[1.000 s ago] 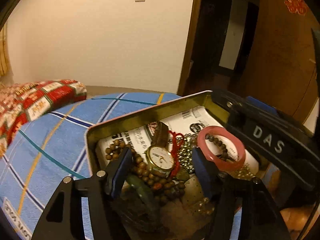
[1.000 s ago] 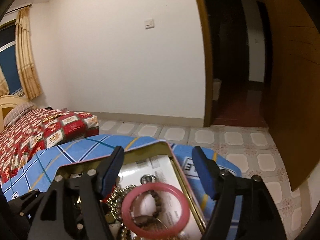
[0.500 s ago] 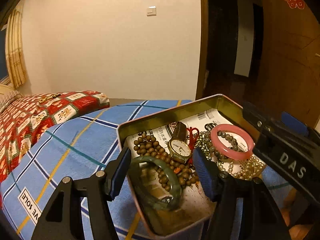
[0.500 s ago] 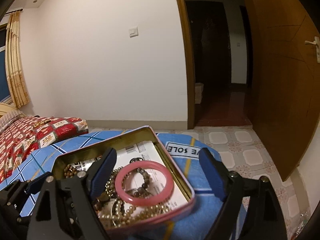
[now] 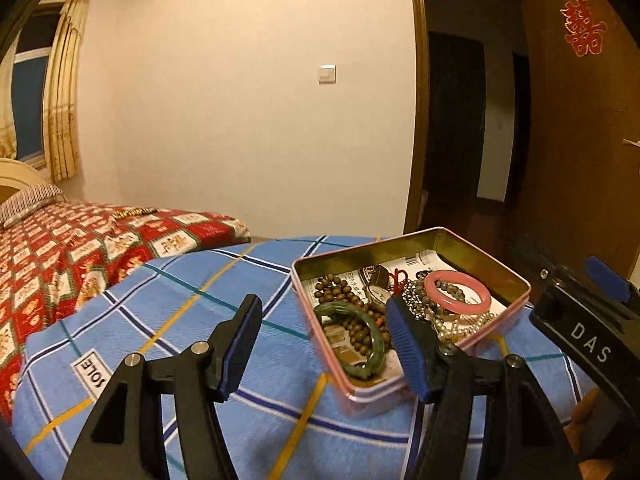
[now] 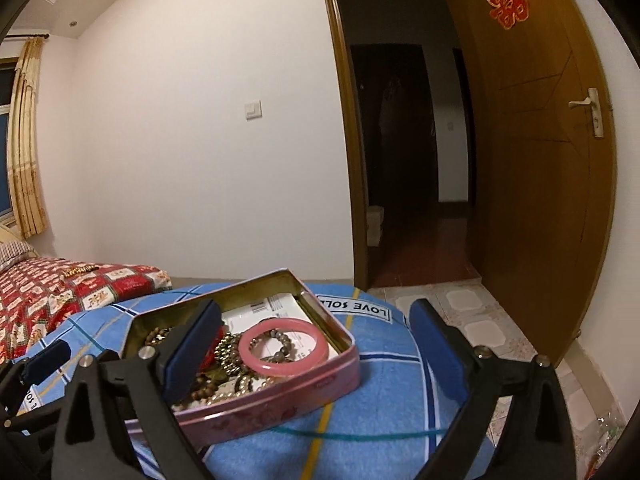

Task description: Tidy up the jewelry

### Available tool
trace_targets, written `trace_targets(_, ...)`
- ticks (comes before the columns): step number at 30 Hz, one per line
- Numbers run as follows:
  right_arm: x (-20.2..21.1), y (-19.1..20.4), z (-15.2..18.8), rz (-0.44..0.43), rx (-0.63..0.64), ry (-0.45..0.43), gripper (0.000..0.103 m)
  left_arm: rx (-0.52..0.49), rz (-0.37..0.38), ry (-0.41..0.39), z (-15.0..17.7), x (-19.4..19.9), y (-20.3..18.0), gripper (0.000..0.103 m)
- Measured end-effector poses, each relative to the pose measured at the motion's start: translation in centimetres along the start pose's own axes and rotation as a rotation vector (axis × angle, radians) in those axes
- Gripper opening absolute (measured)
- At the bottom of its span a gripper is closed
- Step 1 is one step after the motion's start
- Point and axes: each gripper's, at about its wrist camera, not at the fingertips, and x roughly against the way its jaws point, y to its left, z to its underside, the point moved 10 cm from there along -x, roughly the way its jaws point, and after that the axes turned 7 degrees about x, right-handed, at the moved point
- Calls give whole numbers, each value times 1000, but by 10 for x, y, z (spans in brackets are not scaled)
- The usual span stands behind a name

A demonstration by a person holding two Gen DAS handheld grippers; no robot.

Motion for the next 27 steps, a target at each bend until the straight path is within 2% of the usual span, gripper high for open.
trace_targets(3, 15, -2, 1, 6, -25, -27, 97, -10, -1, -34, -1, 11, 1, 67)
trace_targets(12, 63, -17, -11, 101, -88, -213, 103, -38, 27, -114, -6, 29, -3, 78)
trace_targets(27, 67, -12, -10, 132, -38, -213, 103, -30, 31, -118, -5, 31, -2, 83)
